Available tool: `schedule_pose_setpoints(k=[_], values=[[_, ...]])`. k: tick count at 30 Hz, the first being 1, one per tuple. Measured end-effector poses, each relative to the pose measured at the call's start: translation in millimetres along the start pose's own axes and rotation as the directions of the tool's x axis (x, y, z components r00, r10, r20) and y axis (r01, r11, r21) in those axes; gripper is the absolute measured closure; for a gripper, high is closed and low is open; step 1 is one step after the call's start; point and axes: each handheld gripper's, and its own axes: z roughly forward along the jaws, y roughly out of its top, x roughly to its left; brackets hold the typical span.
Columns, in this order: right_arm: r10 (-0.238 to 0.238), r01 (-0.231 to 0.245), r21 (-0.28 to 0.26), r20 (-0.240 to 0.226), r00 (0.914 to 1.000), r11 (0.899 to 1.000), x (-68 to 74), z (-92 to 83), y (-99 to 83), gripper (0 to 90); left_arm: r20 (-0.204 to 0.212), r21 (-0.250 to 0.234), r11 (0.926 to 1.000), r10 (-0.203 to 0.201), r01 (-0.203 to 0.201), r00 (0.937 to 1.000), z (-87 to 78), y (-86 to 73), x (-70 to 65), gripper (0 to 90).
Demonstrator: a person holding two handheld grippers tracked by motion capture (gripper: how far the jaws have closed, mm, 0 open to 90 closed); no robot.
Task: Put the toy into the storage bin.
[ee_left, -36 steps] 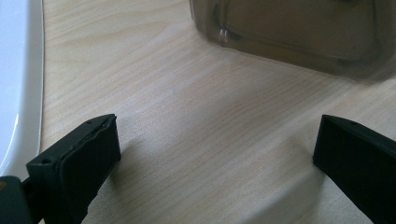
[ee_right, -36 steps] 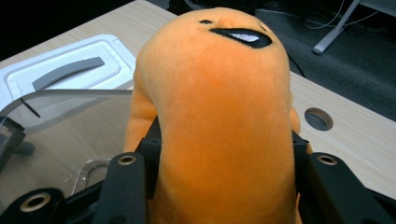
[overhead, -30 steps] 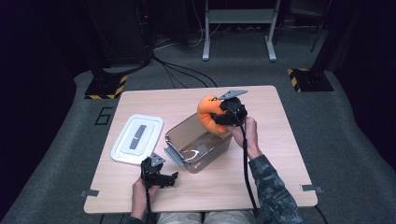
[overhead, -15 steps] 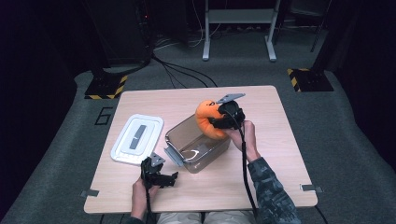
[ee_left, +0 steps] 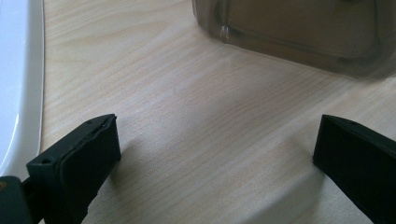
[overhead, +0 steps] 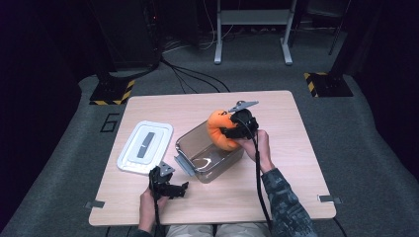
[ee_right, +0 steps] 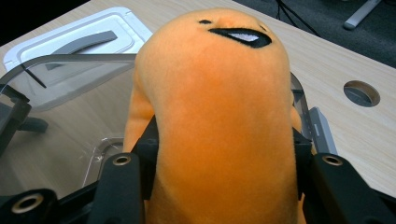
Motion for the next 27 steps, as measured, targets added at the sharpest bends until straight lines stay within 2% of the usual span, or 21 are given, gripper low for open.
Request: schedule_pose_setpoints(k=[8,9,15,16,27], values=[[0.007,-0.007,0.025,-0.002,1.0,1.0,0.9,4.7,-0.6,47.7,0.0,0.0,1.0,-0.001,0.001,1.0,0.0,-0.1,-0.1,0.2],[-0.005,0.005,0.024,-0.004,1.0,1.0,-0.2,6.3,-0.8,47.5,0.0,0.0,1.0,-0.001,0.001,1.0,0.0,-0.1,-0.1,0.2],[0.02,-0.019,0.073,-0.016,0.9997,0.997,-0.8,16.3,-4.0,46.8,0.0,0.0,1.0,-0.001,0.001,1.0,0.0,-0.1,0.0,0.2],[0.019,-0.017,0.079,-0.018,0.9997,0.997,-1.1,17.4,-4.4,46.7,-0.002,-0.009,0.9999,-0.011,0.011,0.9999,0.6,-0.2,-0.7,0.3],[0.014,-0.011,0.123,-0.024,0.9996,0.992,-0.8,24.8,-5.2,43.3,-0.002,-0.008,0.9999,-0.01,0.01,0.9999,0.5,-0.2,-0.7,0.2]])
